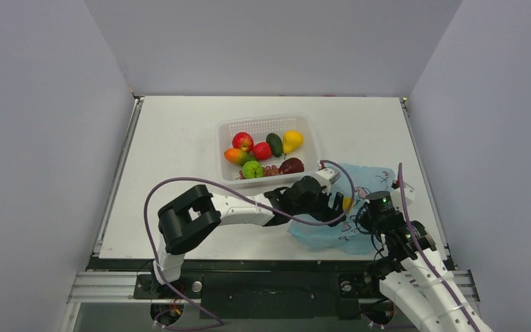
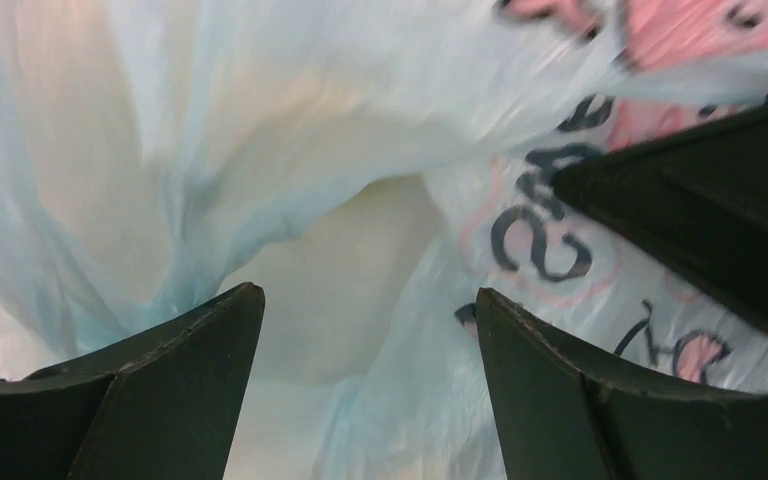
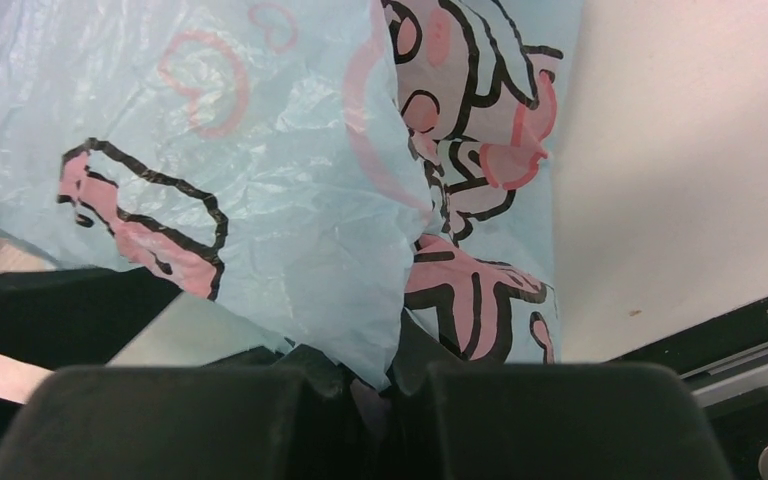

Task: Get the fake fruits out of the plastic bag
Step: Adjust the plastic bag at the center of the board.

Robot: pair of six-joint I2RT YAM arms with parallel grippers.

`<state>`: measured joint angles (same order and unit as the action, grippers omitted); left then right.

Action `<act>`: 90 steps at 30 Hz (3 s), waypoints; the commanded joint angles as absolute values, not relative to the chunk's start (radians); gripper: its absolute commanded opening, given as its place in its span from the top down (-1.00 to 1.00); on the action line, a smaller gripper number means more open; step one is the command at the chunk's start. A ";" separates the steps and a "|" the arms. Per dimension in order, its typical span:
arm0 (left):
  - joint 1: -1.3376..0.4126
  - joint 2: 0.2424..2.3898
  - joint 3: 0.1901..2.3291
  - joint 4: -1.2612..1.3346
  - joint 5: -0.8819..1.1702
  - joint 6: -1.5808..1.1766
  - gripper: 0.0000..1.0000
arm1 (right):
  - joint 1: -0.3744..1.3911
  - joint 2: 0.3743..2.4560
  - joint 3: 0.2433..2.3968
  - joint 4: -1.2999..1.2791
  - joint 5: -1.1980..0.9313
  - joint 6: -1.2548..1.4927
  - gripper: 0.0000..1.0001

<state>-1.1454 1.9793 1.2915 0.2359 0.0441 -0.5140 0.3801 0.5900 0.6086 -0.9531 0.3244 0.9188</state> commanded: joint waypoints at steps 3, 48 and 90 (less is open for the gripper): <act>-1.113 1.871 1.152 0.428 0.132 -0.836 -0.49 | 0.382 0.583 0.643 -0.923 0.299 0.871 1.00; -0.927 1.680 0.846 0.289 0.041 -0.733 -0.81 | 0.374 0.727 0.650 -0.640 0.110 0.670 1.00; -0.955 1.571 1.156 0.115 0.286 -0.575 1.00 | 0.369 0.755 0.954 -1.001 0.466 0.691 0.34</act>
<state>-0.9634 1.5326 1.2572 0.1127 0.2394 -0.5613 0.3687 0.7547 1.0134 -0.9932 0.4793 0.6544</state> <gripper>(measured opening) 0.004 0.145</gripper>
